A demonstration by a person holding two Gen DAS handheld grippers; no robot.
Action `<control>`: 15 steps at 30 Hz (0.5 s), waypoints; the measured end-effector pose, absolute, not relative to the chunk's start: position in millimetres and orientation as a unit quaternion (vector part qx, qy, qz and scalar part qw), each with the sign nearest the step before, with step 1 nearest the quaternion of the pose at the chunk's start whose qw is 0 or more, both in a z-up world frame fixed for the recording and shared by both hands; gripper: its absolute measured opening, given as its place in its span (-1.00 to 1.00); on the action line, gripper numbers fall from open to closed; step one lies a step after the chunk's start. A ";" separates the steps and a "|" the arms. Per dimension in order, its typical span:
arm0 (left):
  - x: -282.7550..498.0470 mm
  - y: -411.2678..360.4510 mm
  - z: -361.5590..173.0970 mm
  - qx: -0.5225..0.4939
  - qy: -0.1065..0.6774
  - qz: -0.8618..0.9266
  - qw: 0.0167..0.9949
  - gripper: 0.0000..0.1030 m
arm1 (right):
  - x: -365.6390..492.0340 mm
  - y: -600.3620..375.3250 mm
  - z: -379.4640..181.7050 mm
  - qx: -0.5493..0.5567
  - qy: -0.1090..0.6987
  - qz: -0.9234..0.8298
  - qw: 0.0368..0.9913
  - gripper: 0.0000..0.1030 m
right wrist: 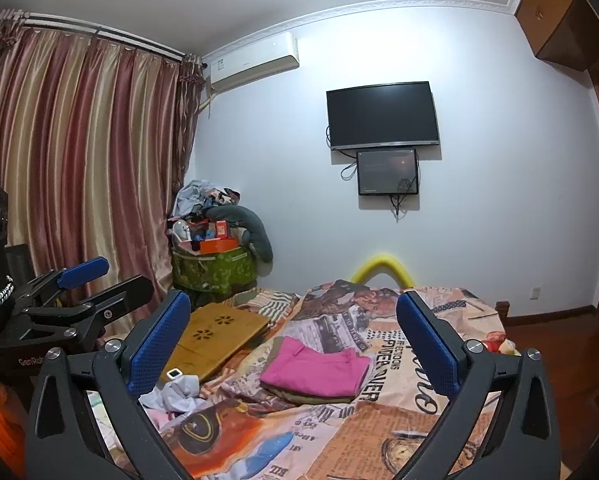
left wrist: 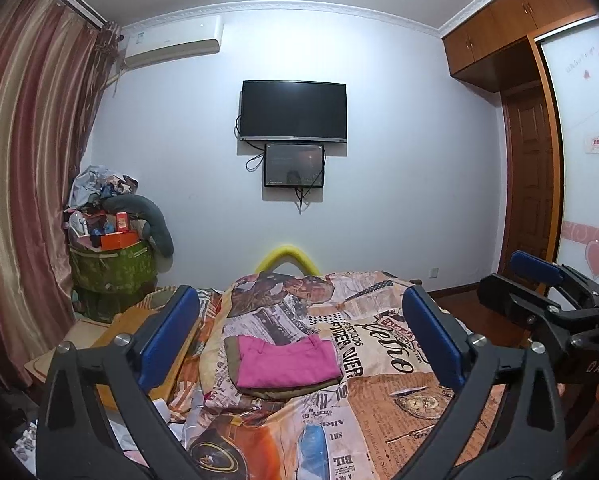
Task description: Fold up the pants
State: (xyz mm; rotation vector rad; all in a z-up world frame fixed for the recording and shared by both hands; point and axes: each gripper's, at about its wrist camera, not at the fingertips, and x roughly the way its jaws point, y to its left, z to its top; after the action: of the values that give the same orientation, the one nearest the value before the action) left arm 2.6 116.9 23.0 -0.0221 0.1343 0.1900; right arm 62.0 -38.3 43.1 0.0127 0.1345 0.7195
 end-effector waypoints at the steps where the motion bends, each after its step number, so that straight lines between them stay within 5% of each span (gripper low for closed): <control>1: 3.2 116.8 22.4 -0.011 0.067 0.096 0.993 0.99 | 60.7 -38.4 42.8 0.007 0.066 0.352 0.934 0.99; 15: 9.7 120.8 13.4 -0.019 0.080 0.093 0.992 1.00 | 60.3 -43.6 36.0 0.015 0.075 0.346 0.935 0.99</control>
State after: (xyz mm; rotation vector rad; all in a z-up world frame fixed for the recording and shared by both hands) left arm 9.7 120.8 13.4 -0.0374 0.1611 0.1874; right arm 60.3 -43.6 36.0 0.0309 0.1533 0.7065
